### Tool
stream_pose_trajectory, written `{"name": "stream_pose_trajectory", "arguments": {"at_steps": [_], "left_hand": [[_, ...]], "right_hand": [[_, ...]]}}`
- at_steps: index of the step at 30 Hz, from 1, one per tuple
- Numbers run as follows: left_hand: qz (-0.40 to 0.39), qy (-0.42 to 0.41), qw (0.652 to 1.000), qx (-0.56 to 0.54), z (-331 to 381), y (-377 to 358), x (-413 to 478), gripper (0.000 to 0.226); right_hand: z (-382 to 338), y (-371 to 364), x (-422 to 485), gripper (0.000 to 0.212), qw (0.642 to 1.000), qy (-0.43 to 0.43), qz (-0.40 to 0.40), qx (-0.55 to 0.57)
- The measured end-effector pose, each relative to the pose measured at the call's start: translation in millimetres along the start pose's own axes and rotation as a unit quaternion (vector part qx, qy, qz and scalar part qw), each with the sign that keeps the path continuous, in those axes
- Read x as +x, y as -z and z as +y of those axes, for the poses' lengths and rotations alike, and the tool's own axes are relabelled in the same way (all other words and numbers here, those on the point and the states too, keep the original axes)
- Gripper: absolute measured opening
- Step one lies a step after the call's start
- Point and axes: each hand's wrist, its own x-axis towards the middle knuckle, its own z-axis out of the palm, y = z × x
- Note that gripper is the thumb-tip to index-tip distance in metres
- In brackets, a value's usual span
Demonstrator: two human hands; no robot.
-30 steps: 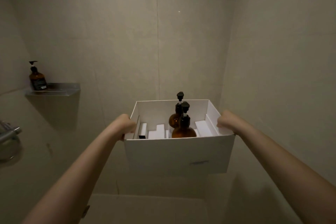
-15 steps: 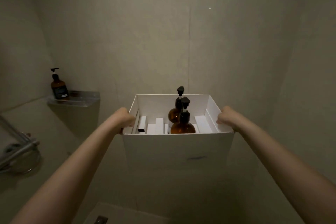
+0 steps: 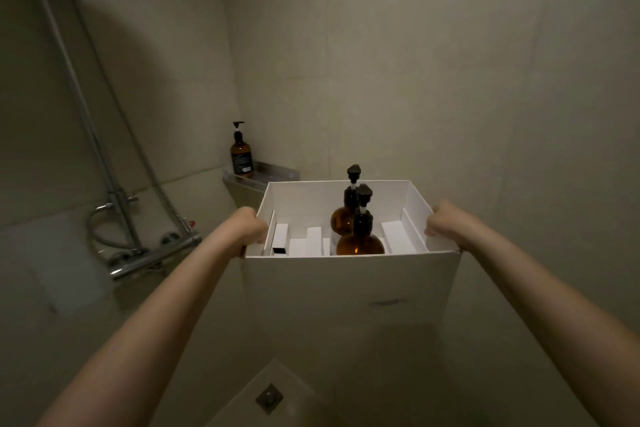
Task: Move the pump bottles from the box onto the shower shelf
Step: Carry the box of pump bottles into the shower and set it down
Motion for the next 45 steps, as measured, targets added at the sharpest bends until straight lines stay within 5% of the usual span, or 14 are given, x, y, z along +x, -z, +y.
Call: {"name": "stream_pose_trajectory", "arguments": {"at_steps": [11,26,33,45], "left_hand": [[0.163,0.149,0.975,-0.007,-52.7,32.4,-3.3,0.007],[0.283,0.318,0.904,-0.031,-122.7,60.5,-96.8,0.017],[0.308,0.34,0.889,-0.022,-155.9,83.3,-116.5,0.006],[0.278,0.356,0.892,-0.024,-210.4,93.9,-92.9,0.007]], "right_hand": [[-88.8,-60.5,88.8,0.031,0.979,0.167,-0.118,-0.026],[-181.0,-173.5,73.5,0.012,0.911,0.329,-0.246,-0.044],[-212.6,-217.2,51.7,0.031,0.904,0.336,-0.261,-0.036],[-230.5,-267.1,53.1,0.031,0.911,0.303,-0.274,-0.055]]}}
